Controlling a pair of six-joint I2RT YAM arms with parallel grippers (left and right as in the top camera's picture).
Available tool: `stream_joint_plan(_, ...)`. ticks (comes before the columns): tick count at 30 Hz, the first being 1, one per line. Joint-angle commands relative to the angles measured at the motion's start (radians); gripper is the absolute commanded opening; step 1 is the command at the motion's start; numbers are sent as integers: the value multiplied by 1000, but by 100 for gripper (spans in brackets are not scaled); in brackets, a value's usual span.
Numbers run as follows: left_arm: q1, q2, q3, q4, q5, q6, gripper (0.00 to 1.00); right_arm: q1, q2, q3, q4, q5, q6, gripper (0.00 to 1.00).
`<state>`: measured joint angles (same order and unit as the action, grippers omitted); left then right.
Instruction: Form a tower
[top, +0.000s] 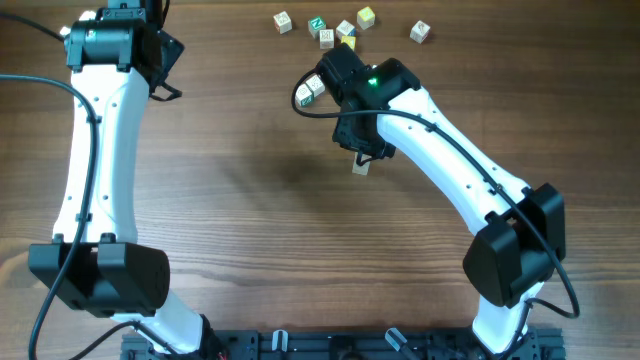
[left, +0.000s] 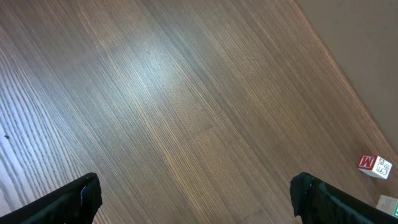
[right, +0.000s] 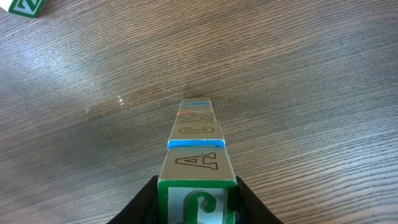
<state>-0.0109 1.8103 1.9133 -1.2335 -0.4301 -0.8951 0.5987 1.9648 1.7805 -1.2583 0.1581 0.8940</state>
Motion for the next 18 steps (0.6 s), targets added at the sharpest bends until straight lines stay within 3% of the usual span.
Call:
stream_joint_plan(1, 3, 10, 4, 0, -20, 13, 100, -5, 8, -9, 5, 1, 14, 30)
stream_joint_plan(18, 3, 10, 4, 0, -20, 13, 100, -5, -6, -7, -17, -2, -1, 23)
